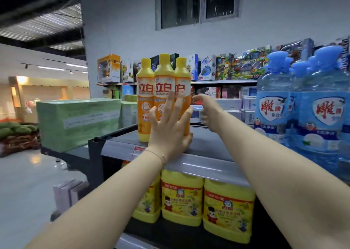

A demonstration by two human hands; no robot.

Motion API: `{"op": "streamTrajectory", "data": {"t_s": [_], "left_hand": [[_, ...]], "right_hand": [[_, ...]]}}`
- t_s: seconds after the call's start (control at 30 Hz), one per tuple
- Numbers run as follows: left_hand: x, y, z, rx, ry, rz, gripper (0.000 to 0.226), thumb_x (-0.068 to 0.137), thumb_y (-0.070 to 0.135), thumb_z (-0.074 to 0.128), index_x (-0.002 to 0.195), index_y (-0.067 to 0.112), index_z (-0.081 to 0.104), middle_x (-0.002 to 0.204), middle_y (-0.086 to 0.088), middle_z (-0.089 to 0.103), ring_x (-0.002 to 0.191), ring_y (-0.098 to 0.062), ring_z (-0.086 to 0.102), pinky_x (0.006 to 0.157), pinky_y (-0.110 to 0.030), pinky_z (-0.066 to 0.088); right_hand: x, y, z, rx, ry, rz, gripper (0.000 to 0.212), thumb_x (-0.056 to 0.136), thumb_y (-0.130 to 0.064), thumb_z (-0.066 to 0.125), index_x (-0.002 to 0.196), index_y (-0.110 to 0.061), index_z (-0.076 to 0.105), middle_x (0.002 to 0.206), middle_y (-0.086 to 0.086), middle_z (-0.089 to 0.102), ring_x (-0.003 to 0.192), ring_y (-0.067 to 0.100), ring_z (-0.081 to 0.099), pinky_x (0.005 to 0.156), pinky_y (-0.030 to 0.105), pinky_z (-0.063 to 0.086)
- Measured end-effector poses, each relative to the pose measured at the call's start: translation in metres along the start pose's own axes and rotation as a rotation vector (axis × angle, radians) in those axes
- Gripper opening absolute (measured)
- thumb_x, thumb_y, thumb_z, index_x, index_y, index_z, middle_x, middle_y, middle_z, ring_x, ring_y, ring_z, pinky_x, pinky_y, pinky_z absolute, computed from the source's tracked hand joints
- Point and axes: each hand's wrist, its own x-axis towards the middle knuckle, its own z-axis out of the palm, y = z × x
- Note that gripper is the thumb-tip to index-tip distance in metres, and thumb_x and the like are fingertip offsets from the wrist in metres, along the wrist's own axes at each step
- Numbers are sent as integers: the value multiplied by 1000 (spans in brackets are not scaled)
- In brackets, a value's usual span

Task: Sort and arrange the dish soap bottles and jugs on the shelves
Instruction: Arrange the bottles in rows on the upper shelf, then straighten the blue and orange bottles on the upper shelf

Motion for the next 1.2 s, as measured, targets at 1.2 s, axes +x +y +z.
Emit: {"op": "streamTrajectory", "data": {"t_s": [1.2], "left_hand": [[-12,-1,26,-150,-96,-32,53,91,39,37,143,37,39,163,-5,10,147,-25,-8,107,-53,5]], "right_hand": [[44,16,18,487,287,-326,33,70,-13,60,100,-26,52,101,9,65,82,26,62,62,36,53]]}}
